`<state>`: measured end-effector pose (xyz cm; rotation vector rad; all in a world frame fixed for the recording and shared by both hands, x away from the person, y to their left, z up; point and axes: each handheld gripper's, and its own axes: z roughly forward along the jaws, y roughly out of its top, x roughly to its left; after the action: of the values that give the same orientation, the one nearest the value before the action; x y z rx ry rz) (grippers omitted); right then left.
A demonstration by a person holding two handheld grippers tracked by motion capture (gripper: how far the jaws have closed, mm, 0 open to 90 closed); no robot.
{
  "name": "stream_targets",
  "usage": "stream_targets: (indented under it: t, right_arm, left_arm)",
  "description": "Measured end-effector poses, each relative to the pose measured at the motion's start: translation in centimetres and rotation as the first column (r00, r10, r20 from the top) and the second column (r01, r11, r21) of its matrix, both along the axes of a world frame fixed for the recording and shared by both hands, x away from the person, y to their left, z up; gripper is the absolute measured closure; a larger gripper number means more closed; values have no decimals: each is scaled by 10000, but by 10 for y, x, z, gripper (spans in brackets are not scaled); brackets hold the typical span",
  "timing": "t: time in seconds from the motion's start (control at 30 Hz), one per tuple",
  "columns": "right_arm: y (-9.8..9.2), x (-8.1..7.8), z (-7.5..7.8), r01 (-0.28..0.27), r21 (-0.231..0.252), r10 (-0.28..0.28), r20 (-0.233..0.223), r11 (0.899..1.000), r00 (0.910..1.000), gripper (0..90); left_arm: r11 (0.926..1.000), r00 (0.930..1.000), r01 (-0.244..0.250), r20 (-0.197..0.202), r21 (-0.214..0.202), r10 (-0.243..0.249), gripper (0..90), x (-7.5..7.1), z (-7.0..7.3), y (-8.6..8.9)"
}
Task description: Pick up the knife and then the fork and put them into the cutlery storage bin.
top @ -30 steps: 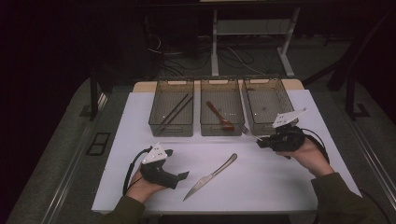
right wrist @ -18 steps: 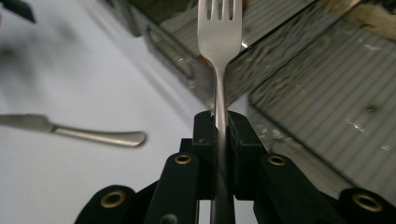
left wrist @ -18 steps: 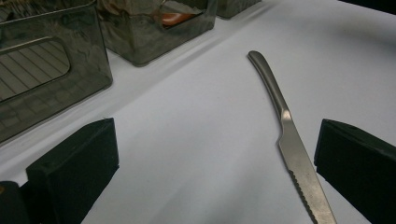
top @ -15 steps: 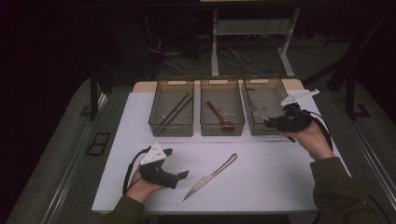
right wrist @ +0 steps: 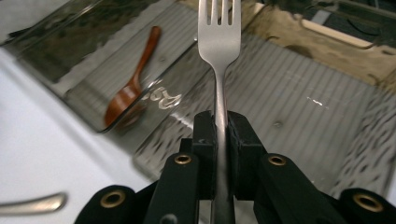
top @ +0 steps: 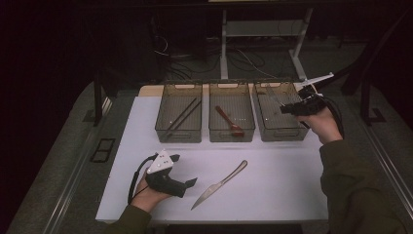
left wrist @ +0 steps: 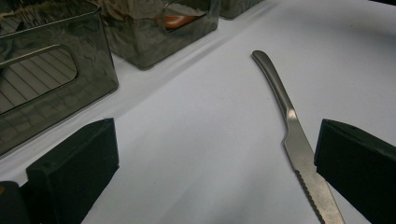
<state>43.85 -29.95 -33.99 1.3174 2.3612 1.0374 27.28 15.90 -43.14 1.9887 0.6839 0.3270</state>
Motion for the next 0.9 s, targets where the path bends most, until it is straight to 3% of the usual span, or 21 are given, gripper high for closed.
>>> stream_targets:
  t: [0.23, 0.5, 0.7, 0.9]
  right_arm:
    - [-2, 28, -6, 492, -341, -507, -439, 9982, 9977, 816]
    - [-7, 50, -33, 981, -1068, -1108, -1208, 9894, 9865, 815]
    - [-5, 56, -46, 862, -1280, -1074, -1686, 9880, 9798, 815]
    - [4, 57, -52, 551, -1693, -854, -1773, 9840, 9804, 811]
  left_arm:
    - [9999, 10000, 90, 21, 47, -90, 0, -1, 0, -1]
    - [9999, 9999, 162, -4, 36, -162, 0, -1, 0, -1]
    - [9997, 9997, 245, -72, 65, -245, 0, -1, -1, -3]
    - [9996, 9996, 280, -91, 79, -280, 0, -1, -2, -3]
